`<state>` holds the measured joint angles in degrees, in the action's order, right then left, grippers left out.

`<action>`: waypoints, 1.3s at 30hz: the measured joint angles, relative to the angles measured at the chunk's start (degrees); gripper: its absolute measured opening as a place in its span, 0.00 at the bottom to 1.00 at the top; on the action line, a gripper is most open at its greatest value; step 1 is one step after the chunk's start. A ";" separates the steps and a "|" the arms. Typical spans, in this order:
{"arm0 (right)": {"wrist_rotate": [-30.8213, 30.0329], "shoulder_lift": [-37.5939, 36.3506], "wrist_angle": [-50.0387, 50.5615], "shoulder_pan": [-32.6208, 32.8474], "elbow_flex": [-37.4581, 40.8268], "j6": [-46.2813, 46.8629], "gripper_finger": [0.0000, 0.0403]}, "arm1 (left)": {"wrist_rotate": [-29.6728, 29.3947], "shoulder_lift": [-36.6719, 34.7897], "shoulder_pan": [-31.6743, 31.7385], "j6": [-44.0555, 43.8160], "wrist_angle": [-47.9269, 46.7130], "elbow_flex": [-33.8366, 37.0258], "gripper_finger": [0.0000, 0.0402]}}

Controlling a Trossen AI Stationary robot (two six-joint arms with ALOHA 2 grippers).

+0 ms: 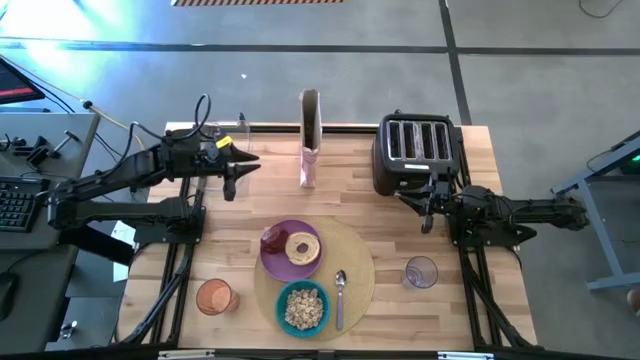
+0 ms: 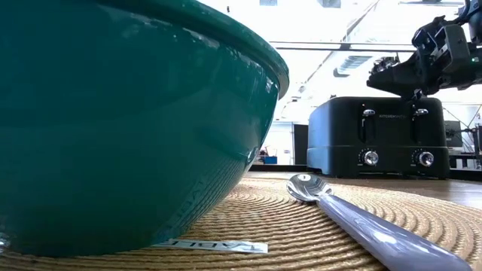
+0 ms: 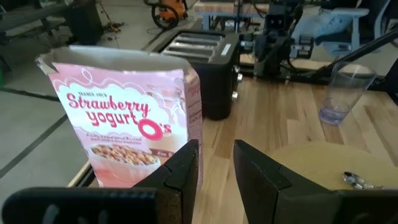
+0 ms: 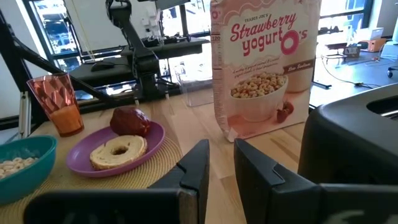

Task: Arrange a breakfast setting
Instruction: Return to Home Position

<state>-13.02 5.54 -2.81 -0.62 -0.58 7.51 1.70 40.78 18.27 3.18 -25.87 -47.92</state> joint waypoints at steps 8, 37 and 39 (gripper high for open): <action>0.00 0.00 0.02 0.00 0.00 0.00 0.15 | -0.01 -7.69 -0.05 0.00 0.01 0.00 0.22; -0.02 0.02 0.04 0.00 0.00 0.00 0.15 | 0.78 -33.34 -0.05 -12.13 35.11 36.01 0.22; -0.02 0.02 0.04 0.00 0.00 0.00 0.15 | 0.78 -33.38 -0.05 -12.42 38.41 38.57 0.22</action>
<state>-13.04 5.56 -2.76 -0.62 -0.58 7.51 2.48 7.40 18.22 -9.24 12.54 -9.36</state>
